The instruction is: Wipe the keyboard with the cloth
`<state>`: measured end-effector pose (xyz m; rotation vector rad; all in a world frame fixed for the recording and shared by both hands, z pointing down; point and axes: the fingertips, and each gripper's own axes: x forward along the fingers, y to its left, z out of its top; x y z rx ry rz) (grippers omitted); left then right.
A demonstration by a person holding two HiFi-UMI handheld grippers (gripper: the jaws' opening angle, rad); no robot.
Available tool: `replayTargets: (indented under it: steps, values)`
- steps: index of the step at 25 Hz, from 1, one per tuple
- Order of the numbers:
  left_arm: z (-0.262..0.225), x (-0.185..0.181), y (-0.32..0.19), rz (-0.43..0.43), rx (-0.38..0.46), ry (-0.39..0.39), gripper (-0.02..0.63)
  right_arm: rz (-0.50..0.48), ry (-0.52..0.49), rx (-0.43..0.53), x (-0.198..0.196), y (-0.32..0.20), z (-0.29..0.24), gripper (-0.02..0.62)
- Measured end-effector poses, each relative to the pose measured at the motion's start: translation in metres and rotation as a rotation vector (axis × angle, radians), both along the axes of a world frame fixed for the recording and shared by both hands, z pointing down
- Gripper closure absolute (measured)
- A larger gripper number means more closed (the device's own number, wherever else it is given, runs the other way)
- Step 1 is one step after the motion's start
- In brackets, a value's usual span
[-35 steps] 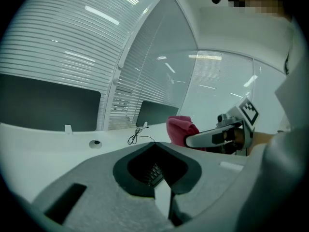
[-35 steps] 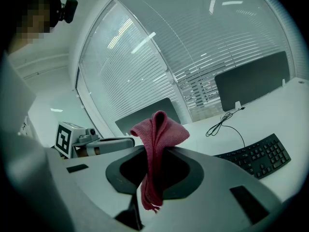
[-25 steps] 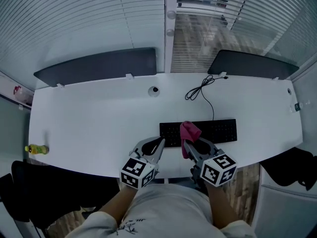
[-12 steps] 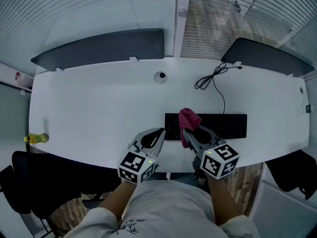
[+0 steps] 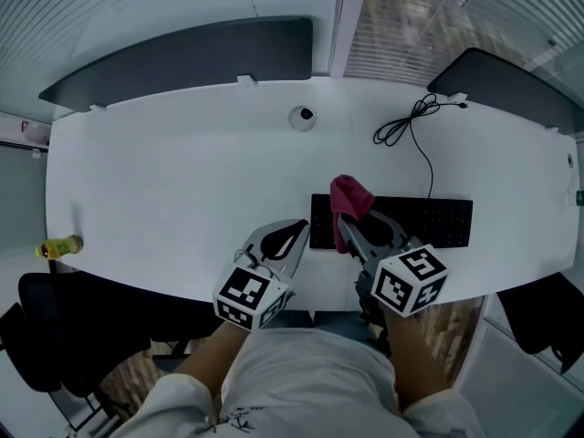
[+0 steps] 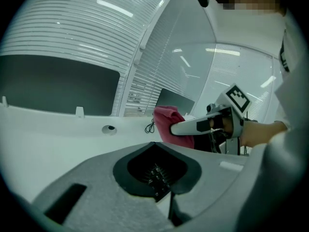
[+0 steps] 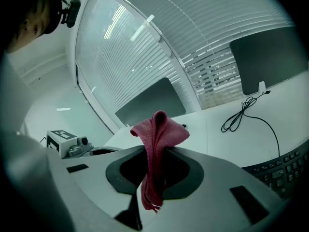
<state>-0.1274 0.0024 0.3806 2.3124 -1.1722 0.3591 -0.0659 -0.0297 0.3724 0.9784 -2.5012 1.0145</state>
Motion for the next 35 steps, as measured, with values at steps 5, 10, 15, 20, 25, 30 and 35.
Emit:
replayTargets:
  steps: [5, 10, 15, 20, 25, 30, 35]
  values:
    - [0.016, -0.009, -0.008, -0.002, -0.025, 0.002, 0.595, -0.002, 0.006, -0.020, -0.012, -0.010, 0.017, 0.532]
    - [0.031, -0.014, -0.014, 0.011, -0.056, 0.008, 0.595, -0.003, 0.016, -0.051, -0.024, -0.021, 0.036, 0.532]
    - [0.045, -0.019, -0.018, 0.017, -0.084, 0.017, 0.595, 0.005, 0.023, -0.077, -0.032, -0.033, 0.056, 0.532]
    - [0.056, -0.028, -0.023, 0.008, -0.106, 0.020, 0.595, 0.010, 0.024, -0.102, -0.043, -0.041, 0.075, 0.532]
    - [0.064, -0.030, -0.021, 0.006, -0.124, 0.022, 0.595, -0.004, 0.036, -0.109, -0.051, -0.045, 0.087, 0.532]
    - [0.068, -0.029, -0.018, 0.004, -0.138, 0.029, 0.595, -0.017, 0.068, -0.114, -0.050, -0.045, 0.101, 0.532]
    - [0.070, -0.028, -0.015, 0.000, -0.145, 0.030, 0.595, -0.020, 0.093, -0.099, -0.046, -0.047, 0.104, 0.532]
